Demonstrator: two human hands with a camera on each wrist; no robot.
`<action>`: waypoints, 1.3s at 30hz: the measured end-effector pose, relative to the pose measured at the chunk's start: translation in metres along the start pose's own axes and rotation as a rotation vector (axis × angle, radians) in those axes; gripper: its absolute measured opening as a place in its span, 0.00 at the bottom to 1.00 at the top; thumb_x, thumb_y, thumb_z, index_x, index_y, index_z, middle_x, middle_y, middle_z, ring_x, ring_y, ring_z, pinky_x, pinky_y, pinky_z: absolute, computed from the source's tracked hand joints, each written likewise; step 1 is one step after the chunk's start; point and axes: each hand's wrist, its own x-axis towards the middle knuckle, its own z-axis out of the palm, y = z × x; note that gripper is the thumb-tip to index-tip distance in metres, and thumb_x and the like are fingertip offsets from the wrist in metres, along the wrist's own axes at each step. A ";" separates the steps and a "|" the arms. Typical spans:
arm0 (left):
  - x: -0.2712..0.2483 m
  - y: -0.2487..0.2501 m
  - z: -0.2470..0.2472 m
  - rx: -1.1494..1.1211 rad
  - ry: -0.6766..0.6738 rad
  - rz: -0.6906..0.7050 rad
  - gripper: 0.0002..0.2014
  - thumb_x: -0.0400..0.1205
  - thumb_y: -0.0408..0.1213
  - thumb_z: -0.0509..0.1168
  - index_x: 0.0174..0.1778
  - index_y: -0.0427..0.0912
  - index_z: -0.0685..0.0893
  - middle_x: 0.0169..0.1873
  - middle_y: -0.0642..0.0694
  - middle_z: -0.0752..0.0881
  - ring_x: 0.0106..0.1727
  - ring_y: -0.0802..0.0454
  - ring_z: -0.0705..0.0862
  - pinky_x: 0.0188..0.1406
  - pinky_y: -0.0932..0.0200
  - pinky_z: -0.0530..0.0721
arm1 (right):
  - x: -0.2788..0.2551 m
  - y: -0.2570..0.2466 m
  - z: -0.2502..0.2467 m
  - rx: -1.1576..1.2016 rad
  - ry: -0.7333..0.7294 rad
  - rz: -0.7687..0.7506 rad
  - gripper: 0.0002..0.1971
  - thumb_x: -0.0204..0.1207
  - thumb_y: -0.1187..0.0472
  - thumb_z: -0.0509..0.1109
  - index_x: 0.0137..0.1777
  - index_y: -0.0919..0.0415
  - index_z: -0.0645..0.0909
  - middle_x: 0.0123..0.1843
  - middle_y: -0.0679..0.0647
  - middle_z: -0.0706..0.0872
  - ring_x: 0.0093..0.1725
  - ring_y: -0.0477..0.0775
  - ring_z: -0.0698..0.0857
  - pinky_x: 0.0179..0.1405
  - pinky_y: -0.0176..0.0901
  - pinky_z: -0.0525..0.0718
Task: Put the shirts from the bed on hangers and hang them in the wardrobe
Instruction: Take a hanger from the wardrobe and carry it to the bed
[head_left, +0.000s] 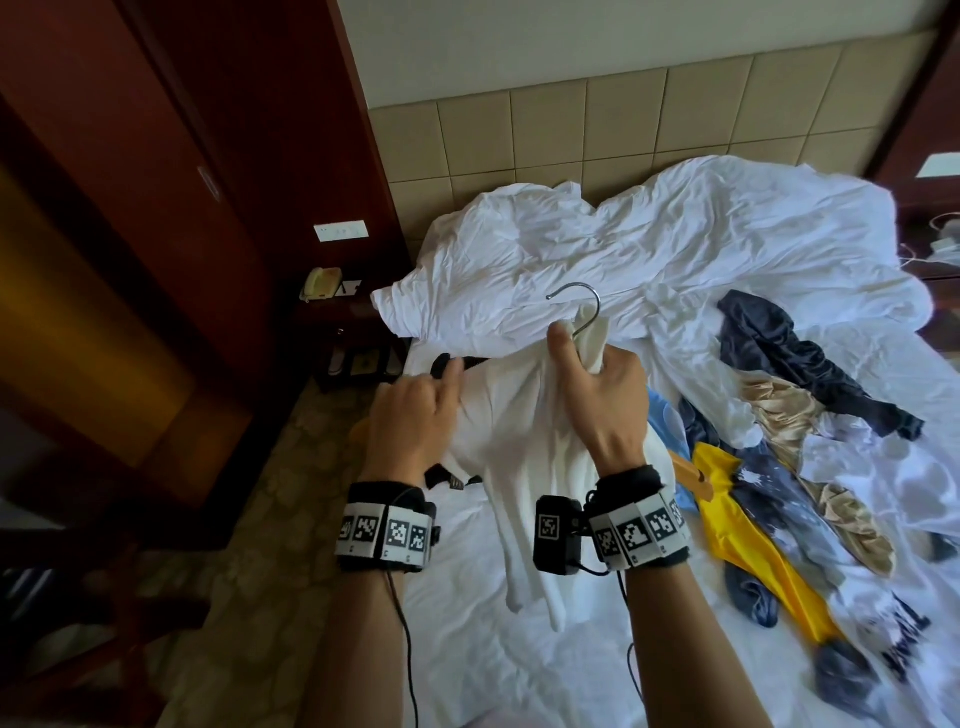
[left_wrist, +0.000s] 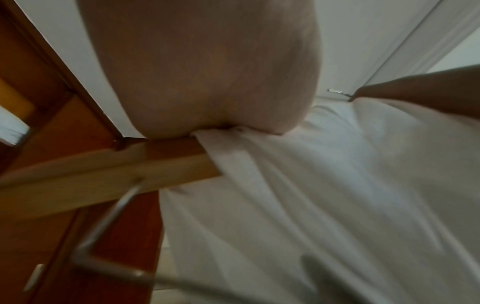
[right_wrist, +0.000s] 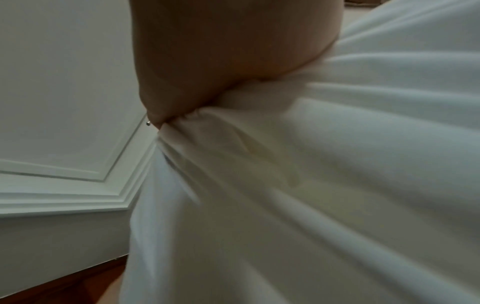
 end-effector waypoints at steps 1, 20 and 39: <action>0.001 -0.007 -0.002 0.010 0.035 -0.010 0.35 0.92 0.57 0.45 0.27 0.39 0.78 0.31 0.43 0.85 0.38 0.42 0.85 0.52 0.42 0.82 | 0.001 0.001 -0.001 0.026 0.009 0.002 0.34 0.77 0.26 0.66 0.26 0.54 0.64 0.21 0.45 0.70 0.24 0.46 0.69 0.31 0.50 0.72; 0.007 -0.026 0.000 -0.241 0.455 -0.446 0.18 0.87 0.58 0.63 0.54 0.45 0.75 0.47 0.50 0.80 0.45 0.49 0.82 0.35 0.56 0.78 | -0.002 -0.002 0.028 0.220 0.196 0.130 0.34 0.79 0.30 0.67 0.33 0.64 0.82 0.30 0.58 0.87 0.30 0.47 0.82 0.38 0.53 0.84; 0.004 -0.063 -0.005 -0.848 0.443 -0.321 0.20 0.82 0.47 0.77 0.41 0.33 0.79 0.31 0.48 0.78 0.30 0.55 0.74 0.26 0.63 0.72 | 0.014 0.019 0.000 0.390 0.289 0.199 0.26 0.83 0.40 0.74 0.34 0.61 0.83 0.29 0.44 0.86 0.33 0.41 0.82 0.42 0.46 0.80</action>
